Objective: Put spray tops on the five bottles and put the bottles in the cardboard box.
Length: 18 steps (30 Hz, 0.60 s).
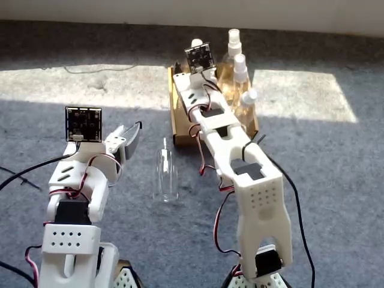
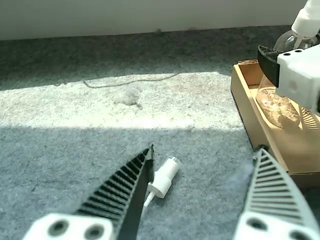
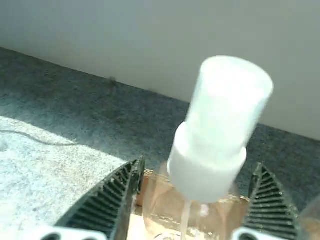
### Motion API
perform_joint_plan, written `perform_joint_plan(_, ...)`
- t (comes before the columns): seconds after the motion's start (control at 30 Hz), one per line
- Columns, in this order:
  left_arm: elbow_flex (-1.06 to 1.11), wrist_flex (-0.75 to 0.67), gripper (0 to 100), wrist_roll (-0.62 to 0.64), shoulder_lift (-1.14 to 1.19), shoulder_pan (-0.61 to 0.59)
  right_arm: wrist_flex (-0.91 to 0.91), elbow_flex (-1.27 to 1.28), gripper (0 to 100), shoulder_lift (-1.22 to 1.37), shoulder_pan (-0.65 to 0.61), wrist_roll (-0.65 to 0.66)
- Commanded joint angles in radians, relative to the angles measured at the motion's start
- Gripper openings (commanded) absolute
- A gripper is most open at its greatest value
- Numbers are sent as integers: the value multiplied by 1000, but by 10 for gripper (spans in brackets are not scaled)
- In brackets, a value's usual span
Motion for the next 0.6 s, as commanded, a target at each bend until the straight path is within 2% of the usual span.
perform_joint_plan(0.0, -10, -23, 287, 2, -8, 18, 4, -16, 279, -47, -1, 9)
perform_joint_plan(0.17, -10, -23, 287, 2, -8, 18, 84, -16, 279, -122, -5, 9)
perform_joint_plan(0.57, -10, -23, 287, 2, -8, 16, 131, -21, 279, -321, -8, 14)
